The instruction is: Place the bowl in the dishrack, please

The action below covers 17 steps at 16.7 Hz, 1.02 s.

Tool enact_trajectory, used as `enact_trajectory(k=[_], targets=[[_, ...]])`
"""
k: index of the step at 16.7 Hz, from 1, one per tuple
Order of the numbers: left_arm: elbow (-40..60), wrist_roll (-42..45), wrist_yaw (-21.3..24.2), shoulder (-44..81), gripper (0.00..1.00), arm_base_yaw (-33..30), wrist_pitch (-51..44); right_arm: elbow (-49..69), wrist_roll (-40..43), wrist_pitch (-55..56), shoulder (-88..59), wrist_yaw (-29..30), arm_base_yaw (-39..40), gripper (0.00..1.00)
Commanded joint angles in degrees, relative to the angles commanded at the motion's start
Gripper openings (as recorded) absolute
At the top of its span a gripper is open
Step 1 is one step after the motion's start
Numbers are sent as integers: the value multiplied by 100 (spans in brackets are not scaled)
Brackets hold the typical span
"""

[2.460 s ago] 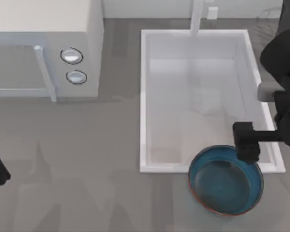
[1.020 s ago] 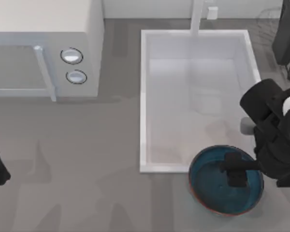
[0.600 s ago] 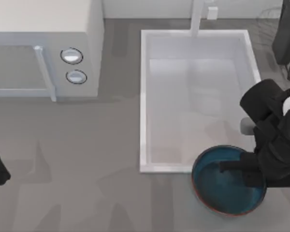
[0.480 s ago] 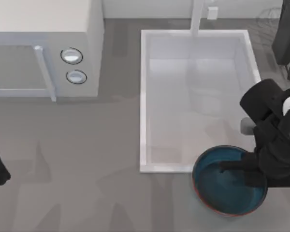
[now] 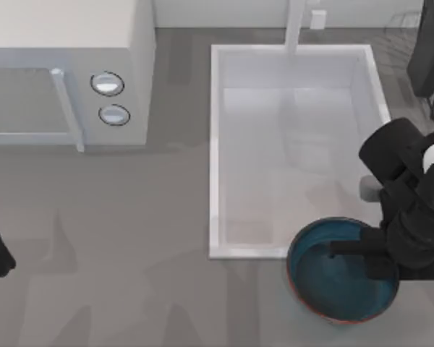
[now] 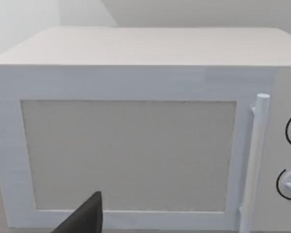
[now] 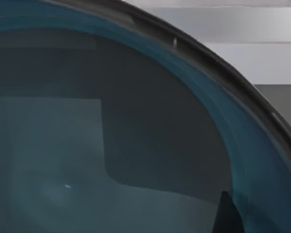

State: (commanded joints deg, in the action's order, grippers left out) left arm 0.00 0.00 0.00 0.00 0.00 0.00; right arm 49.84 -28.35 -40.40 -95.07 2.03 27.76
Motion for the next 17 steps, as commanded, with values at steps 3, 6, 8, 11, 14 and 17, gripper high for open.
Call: enact_trajectory(k=[3,6,8,11,14,17], targets=[[0,0,0,0,100,0,0,206,-22,-214,3,0,-2,0],[0,0,0,0,100,0,0,933,-56,-973,49,-2,-16,0],[0,0,0,0,100,0,0,1619,-57,-1774,107,-3,-23,0],[0,0,0,0,100,0,0,2685,-24,-3196,235,-3,-27,0],[0,0,0,0,100,0,0,3583,24,-4187,424,-4,-39,0],[0,0,0,0,100,0,0,4028,64,-4644,601,-5,-57,0]])
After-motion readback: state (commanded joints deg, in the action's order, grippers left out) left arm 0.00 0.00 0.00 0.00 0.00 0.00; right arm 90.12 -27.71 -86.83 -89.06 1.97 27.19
